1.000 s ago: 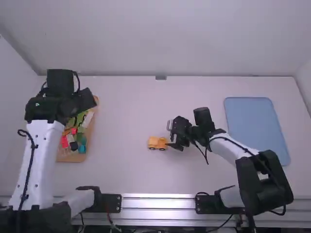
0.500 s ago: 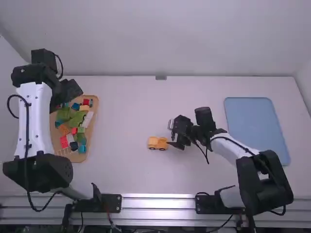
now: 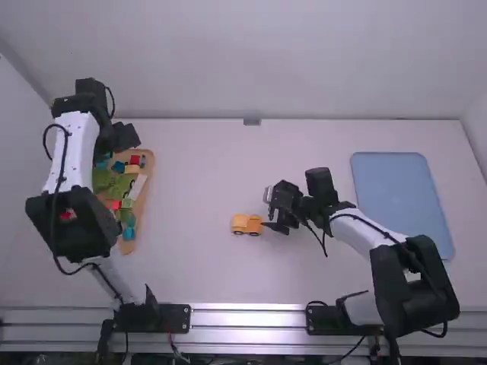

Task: Assemble lego blocks to make yellow taxi

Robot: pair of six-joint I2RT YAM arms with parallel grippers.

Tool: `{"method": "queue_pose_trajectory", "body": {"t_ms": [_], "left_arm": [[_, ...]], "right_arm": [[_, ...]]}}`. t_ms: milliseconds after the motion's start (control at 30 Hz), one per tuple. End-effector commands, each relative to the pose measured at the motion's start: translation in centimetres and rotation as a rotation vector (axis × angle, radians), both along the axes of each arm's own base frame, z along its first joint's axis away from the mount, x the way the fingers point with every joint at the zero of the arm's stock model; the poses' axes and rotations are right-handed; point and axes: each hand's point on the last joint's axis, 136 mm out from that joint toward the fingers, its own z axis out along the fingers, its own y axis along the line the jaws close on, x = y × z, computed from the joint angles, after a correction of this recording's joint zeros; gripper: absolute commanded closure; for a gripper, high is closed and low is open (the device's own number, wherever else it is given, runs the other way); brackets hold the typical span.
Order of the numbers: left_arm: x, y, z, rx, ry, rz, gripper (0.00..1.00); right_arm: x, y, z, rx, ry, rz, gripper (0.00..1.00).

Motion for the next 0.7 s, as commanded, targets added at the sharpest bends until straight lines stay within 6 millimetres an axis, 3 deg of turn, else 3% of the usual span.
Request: {"method": "queue_pose_trajectory", "body": {"t_ms": [0,133,333,400,533,667], "left_arm": [[1.2,1.0,0.6,0.034,-0.021,-0.069,0.01],[2.9,3.5,0.3,0.068,-0.053,-0.097,0.01],[3.3,5.1,-0.4,-0.036,-0.098,-0.165,0.01],[3.7,6.7,-1.2,-0.049,-0.108,-0.150,0.01],[4.2,7.6,-2.9,-0.040,-0.085,-0.221,0.01],[5.3,7.1,-3.6,-0.007,-0.082,-0.347,0.01]], "right_arm": [[0.3,-0.1,0.9,0.012,-0.017,-0.005,0.01],[0.3,-0.1,0.8,0.017,0.008,-0.026,0.01],[-0.2,0.3,0.7,0.014,0.019,-0.010,0.01],[-0.2,0.3,0.7,0.017,0.020,-0.009,0.01],[-0.2,0.3,0.7,0.017,0.020,-0.009,0.01],[-0.2,0.3,0.7,0.016,0.019,-0.010,0.01]]}}
